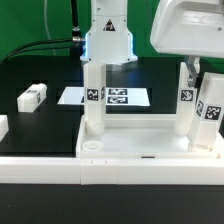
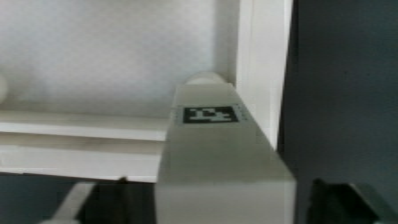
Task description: Assemble desk
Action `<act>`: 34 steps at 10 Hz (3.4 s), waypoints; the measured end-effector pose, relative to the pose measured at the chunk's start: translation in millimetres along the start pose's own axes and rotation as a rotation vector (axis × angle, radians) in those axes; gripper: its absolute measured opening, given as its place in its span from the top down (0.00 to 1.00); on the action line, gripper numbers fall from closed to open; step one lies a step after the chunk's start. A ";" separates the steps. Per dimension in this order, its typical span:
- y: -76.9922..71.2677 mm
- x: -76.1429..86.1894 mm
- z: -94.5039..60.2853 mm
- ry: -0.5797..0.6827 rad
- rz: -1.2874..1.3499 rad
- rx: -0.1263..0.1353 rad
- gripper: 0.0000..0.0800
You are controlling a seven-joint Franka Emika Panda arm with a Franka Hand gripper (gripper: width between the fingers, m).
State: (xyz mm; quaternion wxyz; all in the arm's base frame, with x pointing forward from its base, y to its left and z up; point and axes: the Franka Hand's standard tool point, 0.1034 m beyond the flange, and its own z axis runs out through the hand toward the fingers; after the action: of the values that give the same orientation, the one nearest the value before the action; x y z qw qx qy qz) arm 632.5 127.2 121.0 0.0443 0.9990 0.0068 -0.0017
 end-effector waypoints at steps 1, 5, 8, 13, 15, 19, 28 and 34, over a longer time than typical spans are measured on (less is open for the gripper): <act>0.4 0.1 0.0 0.000 0.003 0.000 0.49; 0.7 0.2 0.0 0.000 0.018 0.001 0.64; 4.2 0.8 0.6 0.003 0.201 0.027 0.64; 10.3 2.0 1.5 -0.018 0.710 0.088 0.64; 10.5 2.1 1.6 -0.023 0.835 0.088 0.64; 14.5 4.3 2.7 -0.030 1.203 0.117 0.64; 19.4 -2.0 4.7 -0.078 1.912 0.304 0.64; 19.4 2.2 7.8 -0.038 1.520 0.257 0.19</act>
Offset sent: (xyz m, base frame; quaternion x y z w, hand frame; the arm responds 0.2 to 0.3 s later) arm 0.0000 0.0000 0.0000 0.0000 0.0000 0.0000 1.0000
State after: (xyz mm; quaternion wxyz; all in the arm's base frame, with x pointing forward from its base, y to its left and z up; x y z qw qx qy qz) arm 634.9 107.3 114.9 -0.0832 0.7263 -0.6823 0.0114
